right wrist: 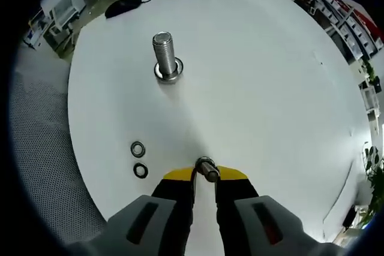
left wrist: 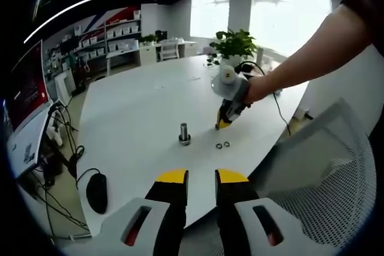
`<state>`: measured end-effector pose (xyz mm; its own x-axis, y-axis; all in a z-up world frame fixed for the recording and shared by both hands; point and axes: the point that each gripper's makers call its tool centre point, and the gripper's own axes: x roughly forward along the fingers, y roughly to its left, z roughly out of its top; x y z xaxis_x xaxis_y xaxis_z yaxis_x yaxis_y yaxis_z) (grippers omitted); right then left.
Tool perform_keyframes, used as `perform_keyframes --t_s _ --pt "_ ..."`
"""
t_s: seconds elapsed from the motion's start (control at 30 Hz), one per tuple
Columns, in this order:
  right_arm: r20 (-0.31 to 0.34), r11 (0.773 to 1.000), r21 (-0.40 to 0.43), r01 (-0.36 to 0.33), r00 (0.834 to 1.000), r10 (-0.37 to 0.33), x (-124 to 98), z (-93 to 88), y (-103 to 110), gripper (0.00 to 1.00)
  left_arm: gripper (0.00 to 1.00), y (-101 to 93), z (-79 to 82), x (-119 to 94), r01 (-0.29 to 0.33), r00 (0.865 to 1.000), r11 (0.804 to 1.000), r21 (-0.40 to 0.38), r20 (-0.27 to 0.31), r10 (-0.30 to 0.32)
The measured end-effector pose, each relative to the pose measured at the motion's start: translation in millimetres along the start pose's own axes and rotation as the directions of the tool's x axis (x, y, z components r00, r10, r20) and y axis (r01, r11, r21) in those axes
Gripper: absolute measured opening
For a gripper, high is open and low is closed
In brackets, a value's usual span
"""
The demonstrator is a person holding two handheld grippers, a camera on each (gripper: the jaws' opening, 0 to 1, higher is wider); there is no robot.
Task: Place the washer onto the threaded stud by aligning its center hole with the stud, sliding it down to the base, and recovering from edge contact or off-axis alignment until the washer reaches the visible bottom stop.
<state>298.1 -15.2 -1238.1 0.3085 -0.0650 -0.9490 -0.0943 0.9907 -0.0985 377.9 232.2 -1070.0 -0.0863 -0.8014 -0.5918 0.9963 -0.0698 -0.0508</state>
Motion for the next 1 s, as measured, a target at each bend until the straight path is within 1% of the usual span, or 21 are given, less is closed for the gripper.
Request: perform_keyframes --t_s 0.03,0.07,0.1,0.13,0.2,0.23,0.27,0.33,0.37,0.43,0.5,0.6,0.67,0.73,0.77,0.83,0.93,0.97,1.0 --pt "0.000 1.000 0.013 0.002 1.000 -0.002 -9.1 -2.9 7.5 0.15 0.15 0.2 0.2 0.0 0.000 1.000 1.000 -0.001 0.001 0.000" --pt "-0.001 1.000 0.017 0.001 1.000 -0.001 -7.6 -3.5 5.3 0.15 0.15 1.3 -0.6 0.6 -0.001 1.000 1.000 -0.002 0.001 0.001" --pt "-0.003 1.000 0.021 -0.001 1.000 0.001 -1.8 -4.4 -1.4 0.16 0.15 1.5 -0.9 0.8 0.000 1.000 1.000 -0.003 0.001 0.000" --pt "-0.004 1.000 0.020 -0.001 1.000 0.001 -1.3 -4.8 -1.8 0.16 0.15 1.0 -0.5 0.8 0.001 1.000 1.000 -0.003 0.000 -0.001" --pt "-0.008 1.000 0.018 0.001 1.000 -0.001 -4.5 -6.7 2.8 0.17 0.15 -0.5 0.6 0.1 0.003 1.000 1.000 -0.002 0.000 -0.003" --pt "-0.006 1.000 0.023 0.004 1.000 -0.003 -17.9 -6.8 15.5 0.17 0.15 -1.1 0.6 -0.2 0.004 1.000 1.000 0.000 -0.001 -0.004" --pt "-0.005 1.000 0.026 0.005 1.000 -0.005 -20.5 -7.7 17.3 0.18 0.15 -0.4 -0.7 -1.0 0.004 1.000 1.000 0.000 -0.002 -0.004" --pt "0.009 1.000 0.016 0.013 1.000 -0.013 -19.6 -9.4 13.4 0.19 0.15 0.2 -1.4 -1.6 0.004 1.000 1.000 0.001 -0.003 -0.004" --pt "0.008 1.000 0.015 0.014 1.000 -0.015 -9.3 -11.6 5.3 0.20 0.15 0.4 -1.3 -1.6 0.005 1.000 1.000 0.001 -0.001 -0.005" --pt "0.001 1.000 0.012 0.018 1.000 -0.018 -16.0 -17.6 11.6 0.20 0.15 1.1 -2.2 -0.9 0.008 1.000 1.000 0.002 -0.002 -0.008" --pt "-0.010 1.000 0.011 0.018 1.000 -0.018 -18.1 -22.9 12.8 0.21 0.15 0.3 -2.0 -1.2 0.009 1.000 1.000 0.003 -0.003 -0.009" --pt "-0.013 0.999 0.032 0.010 1.000 -0.010 -24.6 -35.5 22.8 0.22 0.15 -0.7 -1.2 -1.4 0.011 1.000 1.000 0.005 0.001 -0.011" --pt "-0.013 0.999 0.043 -0.002 1.000 0.002 -28.1 -40.5 31.5 0.24 0.15 -1.3 -0.5 -1.9 0.011 1.000 1.000 0.005 0.003 -0.011" --pt "-0.010 0.999 0.045 -0.012 1.000 0.012 -28.4 -40.9 36.3 0.26 0.15 -2.1 0.1 -2.3 0.012 1.000 1.000 0.005 0.005 -0.012" --pt "-0.007 0.999 0.043 -0.019 1.000 0.019 -23.7 -38.3 36.5 0.27 0.15 -2.2 0.0 -2.2 0.014 1.000 1.000 0.007 0.006 -0.014" --pt "0.010 0.999 0.036 -0.033 0.999 0.032 -26.1 -37.0 43.9 0.27 0.15 -1.7 -1.3 -1.4 0.017 1.000 1.000 0.007 0.006 -0.017" --pt "0.040 0.998 -0.004 -0.068 0.997 0.068 -21.4 -27.9 57.5 0.28 0.15 -3.6 -1.3 -1.9 0.022 1.000 1.000 0.011 0.005 -0.022" --pt "0.042 0.997 -0.026 -0.071 0.996 0.072 -26.9 -24.4 65.0 0.28 0.15 -4.4 -1.6 -2.1 0.023 1.000 1.000 0.014 0.004 -0.024" --pt "0.039 0.997 -0.035 -0.074 0.996 0.075 -26.7 -23.2 68.5 0.28 0.15 -4.4 -2.1 -2.2 0.025 1.000 1.000 0.015 0.003 -0.025"
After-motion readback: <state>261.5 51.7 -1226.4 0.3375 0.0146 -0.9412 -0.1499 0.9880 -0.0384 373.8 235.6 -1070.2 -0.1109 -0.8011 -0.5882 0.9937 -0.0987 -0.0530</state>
